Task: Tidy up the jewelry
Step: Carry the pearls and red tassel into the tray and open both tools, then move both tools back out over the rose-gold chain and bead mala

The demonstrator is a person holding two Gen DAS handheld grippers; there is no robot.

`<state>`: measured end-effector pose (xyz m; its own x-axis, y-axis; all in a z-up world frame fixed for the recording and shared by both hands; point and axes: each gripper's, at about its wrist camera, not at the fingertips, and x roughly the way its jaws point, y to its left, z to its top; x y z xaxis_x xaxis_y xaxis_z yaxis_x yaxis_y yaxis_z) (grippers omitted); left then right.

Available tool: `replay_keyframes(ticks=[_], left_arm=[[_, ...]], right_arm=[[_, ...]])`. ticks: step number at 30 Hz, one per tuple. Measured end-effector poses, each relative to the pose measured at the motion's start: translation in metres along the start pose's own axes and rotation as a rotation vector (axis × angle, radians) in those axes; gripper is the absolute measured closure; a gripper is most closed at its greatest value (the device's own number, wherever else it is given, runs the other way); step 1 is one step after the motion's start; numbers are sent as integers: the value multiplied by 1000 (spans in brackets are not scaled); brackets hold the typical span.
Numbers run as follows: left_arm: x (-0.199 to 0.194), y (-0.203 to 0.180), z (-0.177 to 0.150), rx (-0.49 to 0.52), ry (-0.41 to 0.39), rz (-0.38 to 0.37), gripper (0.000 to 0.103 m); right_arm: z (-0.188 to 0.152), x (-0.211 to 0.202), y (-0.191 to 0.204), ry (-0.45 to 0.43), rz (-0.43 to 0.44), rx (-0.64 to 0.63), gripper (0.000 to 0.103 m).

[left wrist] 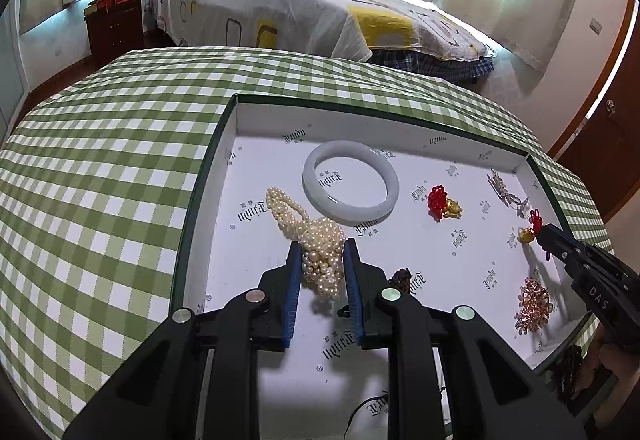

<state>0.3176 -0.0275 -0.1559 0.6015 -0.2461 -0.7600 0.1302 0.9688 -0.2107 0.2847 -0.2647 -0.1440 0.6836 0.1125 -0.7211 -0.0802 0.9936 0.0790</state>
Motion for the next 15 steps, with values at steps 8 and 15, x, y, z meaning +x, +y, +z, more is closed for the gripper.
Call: replay_keyframes(ticks=[8, 15], left_arm=[[1, -16, -2, 52, -7, 2, 58], [-10, -25, -3, 80, -46, 6, 41]], right_arm=[[-2, -3, -1, -1, 1, 2, 79], [1, -22, -3, -33, 16, 19, 71]])
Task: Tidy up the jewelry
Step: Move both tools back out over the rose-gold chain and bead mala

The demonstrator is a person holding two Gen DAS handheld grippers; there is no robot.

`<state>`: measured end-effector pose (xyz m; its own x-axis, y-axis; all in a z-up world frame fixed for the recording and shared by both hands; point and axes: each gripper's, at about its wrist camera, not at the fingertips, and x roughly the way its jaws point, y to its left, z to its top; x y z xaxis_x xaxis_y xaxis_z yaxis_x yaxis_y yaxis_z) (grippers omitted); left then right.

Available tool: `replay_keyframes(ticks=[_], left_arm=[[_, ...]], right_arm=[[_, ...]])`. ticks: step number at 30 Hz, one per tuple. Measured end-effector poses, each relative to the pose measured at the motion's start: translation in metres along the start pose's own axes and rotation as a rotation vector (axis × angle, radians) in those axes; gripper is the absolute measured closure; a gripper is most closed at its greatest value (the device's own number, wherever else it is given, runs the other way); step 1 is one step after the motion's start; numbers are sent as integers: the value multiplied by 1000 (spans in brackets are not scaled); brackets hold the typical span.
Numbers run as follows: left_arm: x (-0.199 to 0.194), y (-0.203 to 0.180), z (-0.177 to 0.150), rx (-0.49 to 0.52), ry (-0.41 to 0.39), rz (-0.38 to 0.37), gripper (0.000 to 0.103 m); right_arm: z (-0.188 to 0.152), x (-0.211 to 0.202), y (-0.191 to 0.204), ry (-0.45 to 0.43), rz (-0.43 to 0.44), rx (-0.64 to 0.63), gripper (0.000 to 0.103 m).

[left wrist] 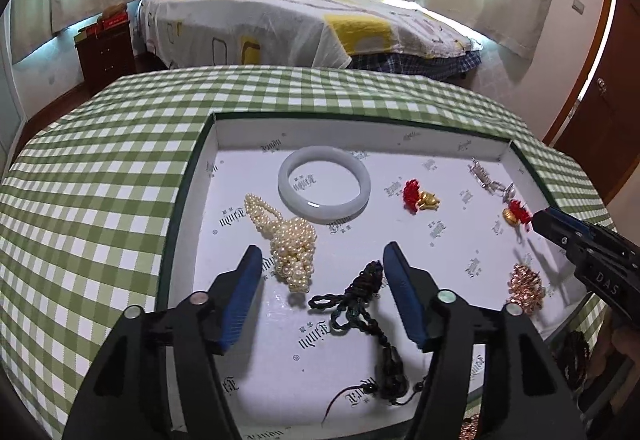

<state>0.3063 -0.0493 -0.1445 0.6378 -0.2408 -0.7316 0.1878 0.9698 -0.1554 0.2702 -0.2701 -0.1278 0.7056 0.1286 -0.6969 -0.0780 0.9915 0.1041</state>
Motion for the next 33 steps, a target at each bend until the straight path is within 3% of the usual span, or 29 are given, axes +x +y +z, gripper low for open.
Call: replay_keyframes(ticks=[14, 17, 21, 24, 28, 33], left_arm=[[-68, -9, -11, 26, -156, -18, 40], [-79, -12, -16, 29, -170, -16, 40], [-90, -16, -26, 24, -187, -11, 40], [-98, -16, -37, 13, -193, -7, 40], [-102, -16, -52, 7, -175, -2, 40], [-102, -16, -73, 15, -130, 16, 40]], right_arm=[[-10, -63, 6, -76, 1, 18, 68], [-20, -72, 7, -79, -8, 19, 58], [-36, -79, 10, -70, -29, 2, 53], [-53, -82, 9, -58, -46, 1, 38], [-75, -81, 5, -23, -81, -9, 30], [-95, -73, -5, 46, -89, 27, 29]])
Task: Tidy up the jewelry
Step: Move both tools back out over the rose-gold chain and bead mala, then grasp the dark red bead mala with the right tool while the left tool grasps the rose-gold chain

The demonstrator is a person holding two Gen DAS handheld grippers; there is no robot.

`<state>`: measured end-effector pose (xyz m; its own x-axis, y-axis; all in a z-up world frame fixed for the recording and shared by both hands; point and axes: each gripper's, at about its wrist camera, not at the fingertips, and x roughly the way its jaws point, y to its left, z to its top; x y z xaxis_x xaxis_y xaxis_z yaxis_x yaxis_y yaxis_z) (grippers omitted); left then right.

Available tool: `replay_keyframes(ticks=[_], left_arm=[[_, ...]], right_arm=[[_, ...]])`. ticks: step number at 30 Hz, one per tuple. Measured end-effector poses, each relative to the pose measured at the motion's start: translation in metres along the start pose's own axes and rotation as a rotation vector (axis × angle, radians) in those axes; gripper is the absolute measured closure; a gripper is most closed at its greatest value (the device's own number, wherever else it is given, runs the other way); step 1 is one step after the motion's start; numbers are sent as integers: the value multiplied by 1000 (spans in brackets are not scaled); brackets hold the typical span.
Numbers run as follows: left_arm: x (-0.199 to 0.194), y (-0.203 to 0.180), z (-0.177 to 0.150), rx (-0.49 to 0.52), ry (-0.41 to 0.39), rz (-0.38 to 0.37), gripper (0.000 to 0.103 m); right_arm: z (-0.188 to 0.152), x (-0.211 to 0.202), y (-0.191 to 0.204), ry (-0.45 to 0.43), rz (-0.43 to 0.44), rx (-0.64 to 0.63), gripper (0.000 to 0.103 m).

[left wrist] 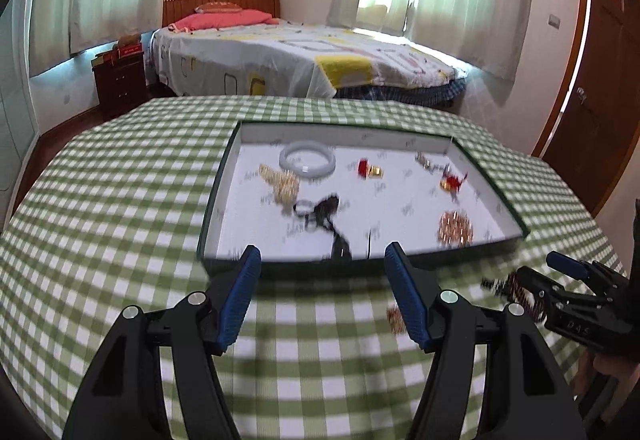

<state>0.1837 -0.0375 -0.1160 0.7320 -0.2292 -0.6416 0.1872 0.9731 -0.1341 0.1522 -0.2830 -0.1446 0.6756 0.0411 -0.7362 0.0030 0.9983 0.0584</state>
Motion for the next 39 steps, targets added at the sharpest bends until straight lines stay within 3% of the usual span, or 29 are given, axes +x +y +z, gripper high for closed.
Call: replay_keyframes(ticks=[11, 13, 17, 19, 29, 39], left_arm=[[-5, -4, -23, -18, 49, 2, 36], [-5, -7, -23, -12, 48, 2, 36], [-5, -10, -25, -7, 51, 5, 36], [-4, -10, -27, -5, 59, 9, 36], [3, -18, -32, 14, 92, 14, 36], [25, -45, -34, 77, 130, -22, 36]], right_arm=[[-16, 11, 3, 55, -21, -16, 31], [-18, 9, 4, 44, -44, -26, 46], [-21, 5, 2, 31, -49, -28, 63], [-22, 3, 1, 25, -35, -26, 85], [-18, -7, 4, -8, 1, -21, 97], [-11, -18, -13, -36, -13, 16, 97]])
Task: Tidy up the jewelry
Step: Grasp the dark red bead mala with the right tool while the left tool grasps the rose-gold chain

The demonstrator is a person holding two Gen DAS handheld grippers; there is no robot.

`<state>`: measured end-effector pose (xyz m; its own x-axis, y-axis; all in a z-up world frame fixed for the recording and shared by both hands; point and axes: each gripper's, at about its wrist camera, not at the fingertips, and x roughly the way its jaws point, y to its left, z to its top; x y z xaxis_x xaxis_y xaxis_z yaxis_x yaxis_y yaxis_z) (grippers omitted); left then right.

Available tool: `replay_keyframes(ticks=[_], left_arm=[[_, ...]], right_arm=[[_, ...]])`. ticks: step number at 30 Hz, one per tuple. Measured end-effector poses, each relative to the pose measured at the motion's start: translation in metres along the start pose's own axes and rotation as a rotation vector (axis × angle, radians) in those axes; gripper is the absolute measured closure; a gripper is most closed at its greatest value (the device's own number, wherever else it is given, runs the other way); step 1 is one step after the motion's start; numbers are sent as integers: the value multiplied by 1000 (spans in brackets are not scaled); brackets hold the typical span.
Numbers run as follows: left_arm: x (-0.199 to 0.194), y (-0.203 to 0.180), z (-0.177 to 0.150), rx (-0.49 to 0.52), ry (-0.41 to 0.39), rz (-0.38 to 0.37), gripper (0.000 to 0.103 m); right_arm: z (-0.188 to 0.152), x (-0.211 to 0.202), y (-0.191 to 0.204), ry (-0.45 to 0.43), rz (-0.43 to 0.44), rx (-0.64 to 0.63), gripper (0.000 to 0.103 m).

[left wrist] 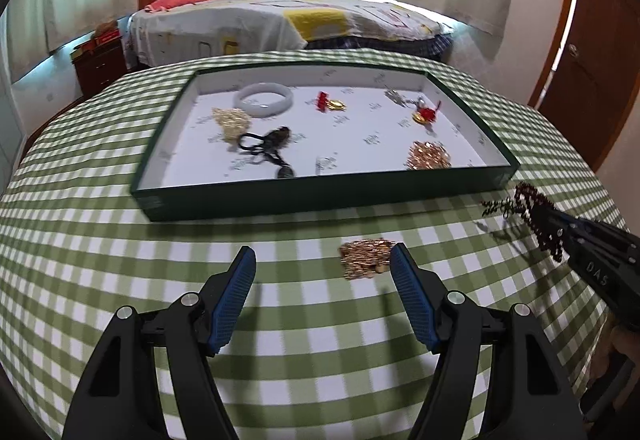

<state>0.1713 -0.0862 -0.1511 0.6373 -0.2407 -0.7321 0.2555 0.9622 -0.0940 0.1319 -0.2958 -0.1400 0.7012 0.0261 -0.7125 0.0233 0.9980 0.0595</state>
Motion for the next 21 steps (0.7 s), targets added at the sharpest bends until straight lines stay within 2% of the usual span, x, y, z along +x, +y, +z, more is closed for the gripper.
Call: replay_keyframes(ticks=[5, 8, 12, 16, 21], left_arm=[[13, -9, 4, 12, 29, -11, 36], [20, -14, 5, 28, 48, -16, 40], [23, -17, 5, 47, 52, -18, 53], [22, -16, 4, 58, 47, -31, 80], [19, -13, 2, 47, 41, -47, 84]], right_arm=[[1, 0, -3, -1, 12, 15, 97], [0, 1, -4, 2, 21, 20, 97], [0, 3, -4, 5, 28, 28, 97], [-1, 5, -5, 11, 39, 44, 97], [-2, 7, -2, 12, 43, 43, 97]])
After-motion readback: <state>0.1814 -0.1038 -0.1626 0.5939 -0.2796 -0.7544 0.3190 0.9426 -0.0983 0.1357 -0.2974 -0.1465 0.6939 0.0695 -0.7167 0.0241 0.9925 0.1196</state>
